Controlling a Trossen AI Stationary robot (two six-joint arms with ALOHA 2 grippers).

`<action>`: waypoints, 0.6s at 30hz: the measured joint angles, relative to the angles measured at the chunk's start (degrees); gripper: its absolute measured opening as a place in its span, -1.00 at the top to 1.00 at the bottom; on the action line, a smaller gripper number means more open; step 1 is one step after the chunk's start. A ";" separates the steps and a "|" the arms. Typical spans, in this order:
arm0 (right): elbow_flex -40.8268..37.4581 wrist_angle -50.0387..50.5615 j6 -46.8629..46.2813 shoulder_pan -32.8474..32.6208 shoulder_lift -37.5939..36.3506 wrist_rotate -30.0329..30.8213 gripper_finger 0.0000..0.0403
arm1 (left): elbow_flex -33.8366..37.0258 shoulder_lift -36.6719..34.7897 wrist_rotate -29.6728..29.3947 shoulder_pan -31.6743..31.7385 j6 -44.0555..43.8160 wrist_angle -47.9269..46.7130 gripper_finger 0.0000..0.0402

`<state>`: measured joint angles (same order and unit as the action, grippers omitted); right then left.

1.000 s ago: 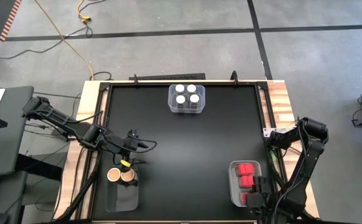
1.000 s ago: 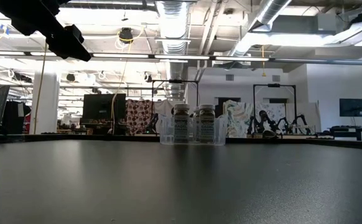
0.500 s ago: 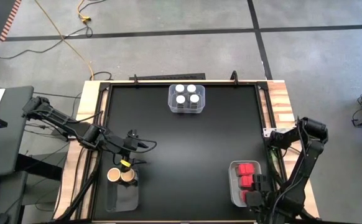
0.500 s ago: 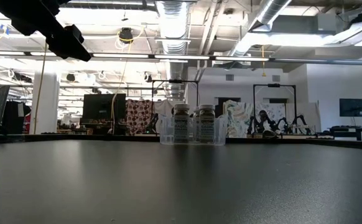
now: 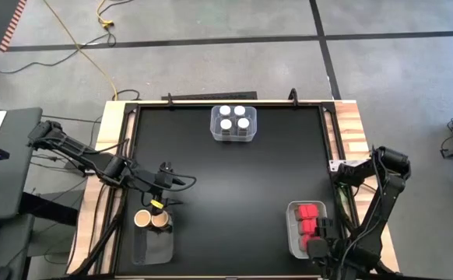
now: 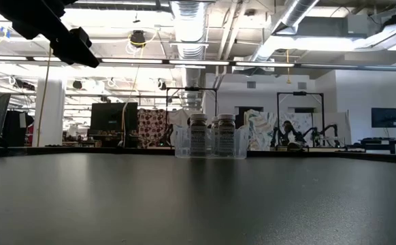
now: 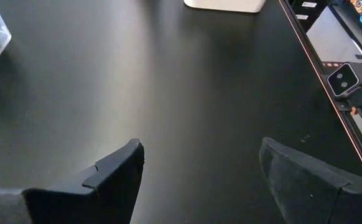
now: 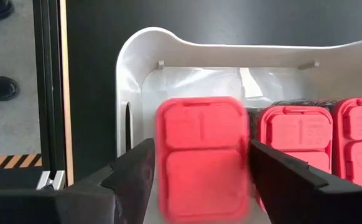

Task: Sort spices by type
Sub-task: Put the red spice bottle into the white bin, then return to Home Position

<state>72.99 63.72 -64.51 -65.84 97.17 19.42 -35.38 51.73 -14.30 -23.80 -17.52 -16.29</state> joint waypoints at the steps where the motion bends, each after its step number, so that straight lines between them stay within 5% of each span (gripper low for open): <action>1: 0.00 0.02 0.00 0.00 -0.02 0.00 -0.40 | 0.00 0.00 0.00 0.01 0.00 -0.08 -0.52; 18: 1.84 2.62 0.07 0.00 -0.02 -0.13 -0.42 | 0.00 -0.01 0.00 0.01 -0.01 -0.99 -0.52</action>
<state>74.83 66.34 -64.45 -65.84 97.14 19.29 -35.38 51.72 -14.31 -23.80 -17.53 -17.28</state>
